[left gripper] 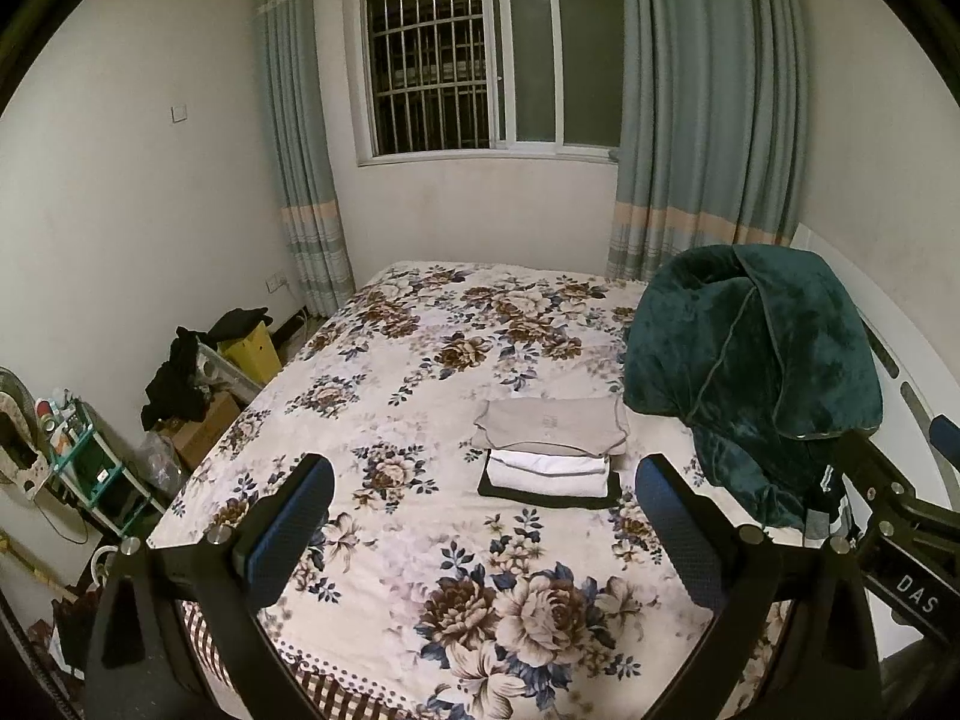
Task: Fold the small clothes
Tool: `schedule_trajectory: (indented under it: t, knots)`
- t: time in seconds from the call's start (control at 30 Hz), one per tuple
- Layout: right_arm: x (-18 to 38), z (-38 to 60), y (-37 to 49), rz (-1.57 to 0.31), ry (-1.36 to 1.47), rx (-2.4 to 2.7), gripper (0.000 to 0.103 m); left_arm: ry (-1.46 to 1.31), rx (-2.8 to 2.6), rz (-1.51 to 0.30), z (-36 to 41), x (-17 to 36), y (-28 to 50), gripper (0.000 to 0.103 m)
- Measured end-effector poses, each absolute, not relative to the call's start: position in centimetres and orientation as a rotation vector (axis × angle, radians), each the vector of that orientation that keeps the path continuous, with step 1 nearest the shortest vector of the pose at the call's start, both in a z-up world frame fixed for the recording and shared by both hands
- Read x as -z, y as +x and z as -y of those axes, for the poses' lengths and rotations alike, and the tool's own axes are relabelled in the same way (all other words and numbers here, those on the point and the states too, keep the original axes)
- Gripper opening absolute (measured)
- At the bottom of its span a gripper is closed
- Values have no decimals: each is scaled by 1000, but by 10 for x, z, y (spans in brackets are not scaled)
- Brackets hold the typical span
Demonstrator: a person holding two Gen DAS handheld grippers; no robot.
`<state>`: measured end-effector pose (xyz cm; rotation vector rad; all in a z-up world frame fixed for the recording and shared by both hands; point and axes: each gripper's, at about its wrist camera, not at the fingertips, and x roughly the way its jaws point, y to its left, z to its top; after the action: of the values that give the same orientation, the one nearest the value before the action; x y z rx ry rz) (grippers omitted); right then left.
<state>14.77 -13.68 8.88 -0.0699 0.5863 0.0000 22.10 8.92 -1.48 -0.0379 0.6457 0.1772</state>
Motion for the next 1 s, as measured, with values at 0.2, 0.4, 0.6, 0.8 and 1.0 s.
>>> schedule_trajectory:
  t: [0.2, 0.4, 0.6, 0.8, 1.0]
  knots:
    - [-88, 136, 148, -583, -69, 0, 103, -37, -179, -646, -89, 15, 220, 103]
    - [-88, 137, 147, -583, -70, 0, 103, -37, -178, -645, -90, 15, 220, 103]
    - [-88, 136, 147, -582, -71, 1, 103, -38, -180, -643, -91, 15, 218, 103]
    - [-88, 136, 146, -584, -71, -1, 103, -40, -184, -644, -92, 16, 216, 103]
    - [-87, 136, 143, -581, -73, -2, 103, -44, -194, -644, -97, 15, 212, 103]
